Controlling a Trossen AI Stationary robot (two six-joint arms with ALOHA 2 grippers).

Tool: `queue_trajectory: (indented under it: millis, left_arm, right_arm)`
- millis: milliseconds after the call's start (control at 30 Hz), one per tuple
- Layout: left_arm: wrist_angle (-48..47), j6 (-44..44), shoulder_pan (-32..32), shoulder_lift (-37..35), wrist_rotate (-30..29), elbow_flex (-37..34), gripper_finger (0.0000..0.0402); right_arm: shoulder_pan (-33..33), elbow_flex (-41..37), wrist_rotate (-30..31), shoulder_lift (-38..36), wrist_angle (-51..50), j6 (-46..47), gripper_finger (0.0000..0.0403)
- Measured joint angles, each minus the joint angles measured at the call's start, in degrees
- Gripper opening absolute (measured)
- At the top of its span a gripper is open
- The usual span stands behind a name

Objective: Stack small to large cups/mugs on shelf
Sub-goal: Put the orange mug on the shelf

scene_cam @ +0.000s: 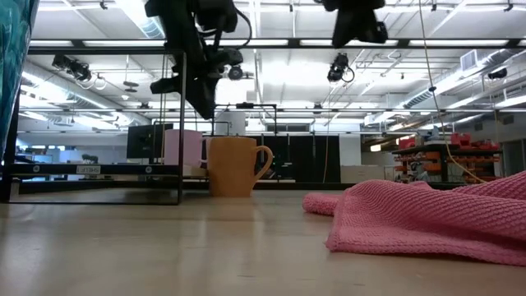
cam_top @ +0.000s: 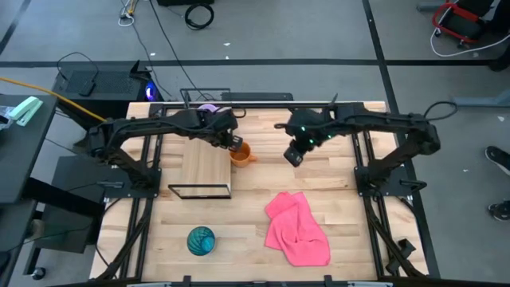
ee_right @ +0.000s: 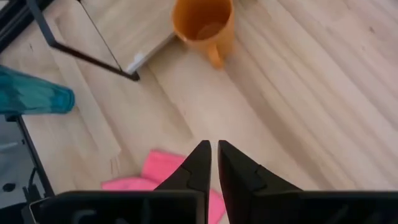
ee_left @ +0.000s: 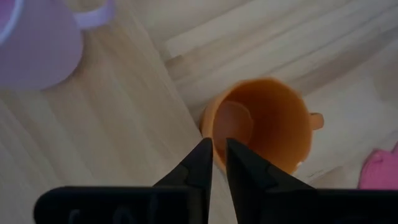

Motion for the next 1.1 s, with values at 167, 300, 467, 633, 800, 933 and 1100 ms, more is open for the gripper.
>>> queue_trajectory:
  millis: [167,300,467,633,800,933,1100]
  left_arm:
    - [-0.56,-0.3,0.02,0.76,0.61,0.0,0.0067]
    - [-0.45,-0.52,0.02,0.74,1.34,0.0,0.008]
    - [-0.54,-0.52,-0.43,1.58,3.85,0.04,0.0099]
    - [-1.44,-0.55,-0.48,2.86,4.45,0.01,0.0112]
    - [-0.43,-0.82,-0.45,4.45,4.91,0.01,0.0118]
    - [-0.24,-0.94,-0.22,5.9,5.24,0.03,0.0119]
    - [0.01,-0.93,-0.2,8.23,5.96,0.02,0.0119]
  right_arm:
    - [4.53,-5.27,2.51,-3.13,0.27,5.41,0.0041]
    - [6.44,-9.03,3.47,-3.75,0.46,8.51,0.0041]
    - [8.01,-12.98,3.5,-3.63,1.19,10.63,0.0041]
    - [9.21,-15.28,3.52,-3.59,1.12,13.51,0.0041]
    - [10.46,-16.16,3.52,-3.57,1.27,14.75,0.0042]
    - [11.06,-16.19,3.75,-3.59,2.59,14.93,0.0042]
    - [11.22,-16.19,3.72,-3.55,3.12,14.93,0.0042]
